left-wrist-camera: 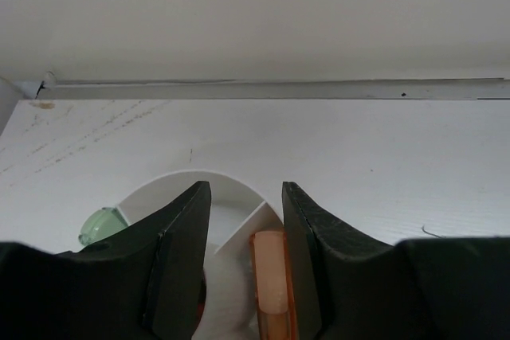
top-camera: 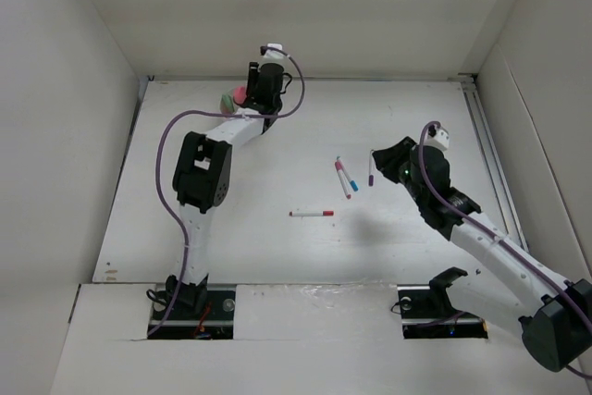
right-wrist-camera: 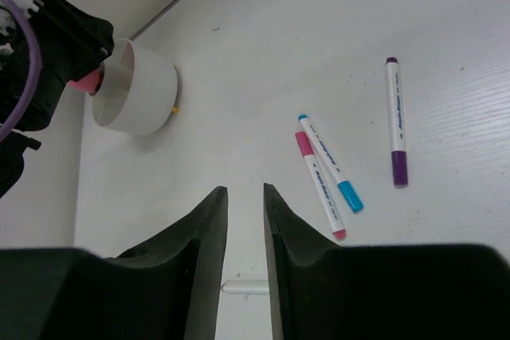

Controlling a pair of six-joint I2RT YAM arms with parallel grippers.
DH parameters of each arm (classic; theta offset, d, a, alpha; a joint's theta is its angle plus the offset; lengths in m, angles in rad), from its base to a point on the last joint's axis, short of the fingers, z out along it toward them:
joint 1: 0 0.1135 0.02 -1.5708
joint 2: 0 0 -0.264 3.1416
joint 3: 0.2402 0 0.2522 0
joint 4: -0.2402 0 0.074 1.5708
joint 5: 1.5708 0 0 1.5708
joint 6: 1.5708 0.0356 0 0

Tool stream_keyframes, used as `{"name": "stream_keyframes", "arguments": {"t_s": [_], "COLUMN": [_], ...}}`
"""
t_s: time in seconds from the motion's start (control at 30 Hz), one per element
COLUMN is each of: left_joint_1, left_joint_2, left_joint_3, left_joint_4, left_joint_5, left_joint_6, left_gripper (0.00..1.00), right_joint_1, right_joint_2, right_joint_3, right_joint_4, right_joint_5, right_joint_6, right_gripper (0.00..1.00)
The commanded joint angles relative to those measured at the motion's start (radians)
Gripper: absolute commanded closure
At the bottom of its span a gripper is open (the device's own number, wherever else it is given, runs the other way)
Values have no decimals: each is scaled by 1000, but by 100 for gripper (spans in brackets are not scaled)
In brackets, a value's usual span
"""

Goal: Sort the stationery into containers
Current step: Place the stationery into the container

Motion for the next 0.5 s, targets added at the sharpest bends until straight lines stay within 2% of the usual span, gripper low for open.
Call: {"name": "stream_keyframes", "arguments": {"t_s": [0.0, 0.03, 0.07, 0.13, 0.2, 0.23, 0.27, 0.33, 0.37, 0.4, 0.43, 0.47], "left_joint_1": [-14, -33, -33, -59, -70, -70, -70, -70, -70, -70, -70, -70], "left_joint_2": [-189, -212, -265, -322, -429, -471, -518, -679, -739, -800, -929, -991], "left_joint_3": [5, 5, 5, -18, -83, -125, -177, -309, -464, -546, -629, -789], "left_joint_4": [0, -9, -21, -40, -61, -61, -61, 11, 38, 66, 122, 144], "left_joint_5": [50, 62, 73, 125, 203, 231, 255, 336, 360, 377, 386, 398], "left_joint_6": [-82, -96, -110, -181, -316, -317, -408, -491, -533, -608, -648, -685], "left_gripper": [62, 62, 62, 63, 66, 66, 67, 68, 68, 68, 66, 66], "right_joint_1": [-6, -6, -6, -6, -6, -6, 6, 20, 38, 49, 63, 90], "right_joint_2": [19, 19, 37, 57, 85, 94, 94, 123, 123, 149, 159, 168], "right_joint_3": [44, 54, 54, 73, 83, 83, 93, 104, 115, 127, 127, 142], "right_joint_4": [49, 49, 49, 49, 49, 49, 49, 49, 58, 58, 58, 58], "right_joint_5": [-37, -50, -63, -108, -143, -155, -169, -192, -212, -224, -225, -225], "right_joint_6": [-10, -21, -21, -33, -52, -52, -61, -76, -92, -113, -122, -122], "right_gripper": [71, 78, 92, 100, 100, 100, 100, 100, 100, 100, 100, 100]}}
